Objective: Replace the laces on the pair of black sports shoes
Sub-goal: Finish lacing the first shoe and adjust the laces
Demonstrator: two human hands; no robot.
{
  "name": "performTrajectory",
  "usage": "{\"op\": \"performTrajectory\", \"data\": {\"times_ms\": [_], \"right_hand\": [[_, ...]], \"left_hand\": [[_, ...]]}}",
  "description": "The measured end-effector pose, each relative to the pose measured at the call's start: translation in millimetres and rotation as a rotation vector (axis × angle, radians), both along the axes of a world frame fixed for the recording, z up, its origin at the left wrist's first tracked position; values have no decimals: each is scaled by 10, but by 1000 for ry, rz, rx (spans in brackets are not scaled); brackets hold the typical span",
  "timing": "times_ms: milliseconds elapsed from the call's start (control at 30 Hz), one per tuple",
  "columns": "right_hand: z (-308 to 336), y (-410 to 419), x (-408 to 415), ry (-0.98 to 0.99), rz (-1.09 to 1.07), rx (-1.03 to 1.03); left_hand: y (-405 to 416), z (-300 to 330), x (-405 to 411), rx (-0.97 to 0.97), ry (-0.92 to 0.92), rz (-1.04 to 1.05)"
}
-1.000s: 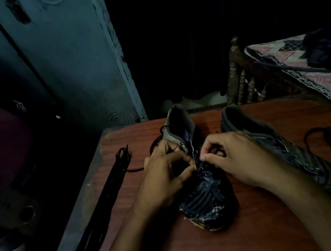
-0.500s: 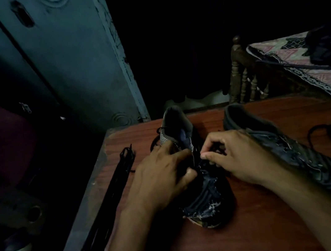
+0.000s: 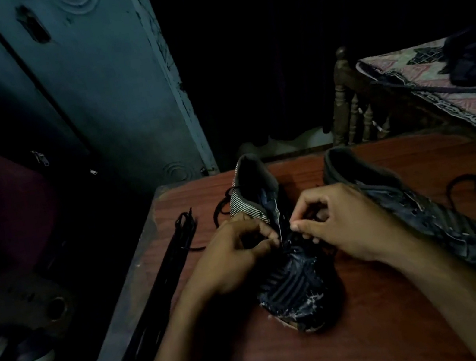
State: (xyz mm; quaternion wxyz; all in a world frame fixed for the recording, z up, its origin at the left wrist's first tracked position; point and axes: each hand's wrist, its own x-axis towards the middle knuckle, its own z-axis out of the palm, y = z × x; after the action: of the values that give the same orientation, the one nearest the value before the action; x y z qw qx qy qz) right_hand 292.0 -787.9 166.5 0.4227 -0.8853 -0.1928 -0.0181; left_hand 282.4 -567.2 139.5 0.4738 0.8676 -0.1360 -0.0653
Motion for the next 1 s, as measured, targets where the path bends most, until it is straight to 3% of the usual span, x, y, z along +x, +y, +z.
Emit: {"op": "performTrajectory", "data": {"times_ms": [300, 700, 833, 1000], "right_hand": [[-59, 53, -15, -32, -89, 14], [-15, 186, -121, -132, -206, -22], [-30, 180, -109, -144, -176, 19], [-8, 147, -97, -181, -71, 82]], "left_hand": [[-124, -9, -24, -256, 33, 144], [-182, -47, -24, -311, -100, 116], [-220, -109, -21, -299, -131, 154], [-254, -68, -56, -419, -87, 153]]}}
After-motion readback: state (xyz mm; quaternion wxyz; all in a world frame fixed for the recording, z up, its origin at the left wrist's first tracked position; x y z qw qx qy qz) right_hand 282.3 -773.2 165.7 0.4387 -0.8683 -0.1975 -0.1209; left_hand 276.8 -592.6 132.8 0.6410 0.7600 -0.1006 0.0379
